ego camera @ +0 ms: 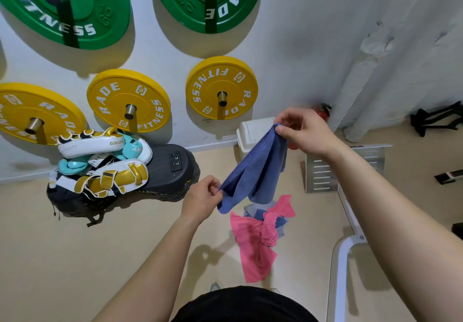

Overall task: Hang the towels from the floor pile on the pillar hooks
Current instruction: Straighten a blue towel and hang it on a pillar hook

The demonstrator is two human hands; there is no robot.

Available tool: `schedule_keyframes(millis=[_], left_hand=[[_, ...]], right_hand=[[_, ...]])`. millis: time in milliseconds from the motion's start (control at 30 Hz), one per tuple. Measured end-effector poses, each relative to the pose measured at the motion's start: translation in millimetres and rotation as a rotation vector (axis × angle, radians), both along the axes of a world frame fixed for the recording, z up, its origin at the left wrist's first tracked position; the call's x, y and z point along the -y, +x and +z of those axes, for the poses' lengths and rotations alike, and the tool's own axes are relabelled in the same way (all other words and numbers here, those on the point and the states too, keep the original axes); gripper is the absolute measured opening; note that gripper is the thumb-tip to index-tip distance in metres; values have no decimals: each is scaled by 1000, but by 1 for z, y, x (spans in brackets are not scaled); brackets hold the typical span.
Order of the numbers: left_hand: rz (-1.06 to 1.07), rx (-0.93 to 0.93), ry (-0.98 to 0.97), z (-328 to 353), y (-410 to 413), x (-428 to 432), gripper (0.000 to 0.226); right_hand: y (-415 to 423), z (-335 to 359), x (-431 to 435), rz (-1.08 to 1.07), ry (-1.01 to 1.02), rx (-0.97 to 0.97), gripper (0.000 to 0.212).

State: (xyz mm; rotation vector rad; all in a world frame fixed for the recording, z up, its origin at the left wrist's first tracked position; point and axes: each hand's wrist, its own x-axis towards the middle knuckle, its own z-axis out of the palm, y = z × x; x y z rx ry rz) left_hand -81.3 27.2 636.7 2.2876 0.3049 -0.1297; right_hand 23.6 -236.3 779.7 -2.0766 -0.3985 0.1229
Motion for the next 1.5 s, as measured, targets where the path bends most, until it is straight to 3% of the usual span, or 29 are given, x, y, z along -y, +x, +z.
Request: schedule_keyframes(millis=[300, 467, 667, 800, 967, 1133, 1267, 1367, 1500], left_hand=[[72, -45, -13, -15, -13, -37, 20], [175, -43, -187, -5, -4, -42, 21], [155, -14, 0, 7, 3, -39, 27], [67, -33, 23, 12, 5, -34, 5], [-87, -21, 142, 13, 13, -36, 14], [69, 210, 165, 28, 34, -47, 4], [23, 355, 156, 51, 48, -40, 8], [61, 343, 76, 57, 52, -32, 10], [155, 230, 125, 46, 55, -47, 8]], right_hand=[[8, -23, 15, -111, -99, 28, 19], [9, -51, 24, -275, -150, -27, 16], [6, -73, 31, -394, -147, -109, 8], [5, -74, 34, -412, -128, -120, 8], [4, -73, 37, -382, -143, -124, 7], [7, -79, 49, -281, -6, -252, 9], [1, -99, 48, -509, -184, -280, 19], [-3, -105, 36, -509, -283, -328, 16], [-3, -94, 28, -495, -127, -227, 10]])
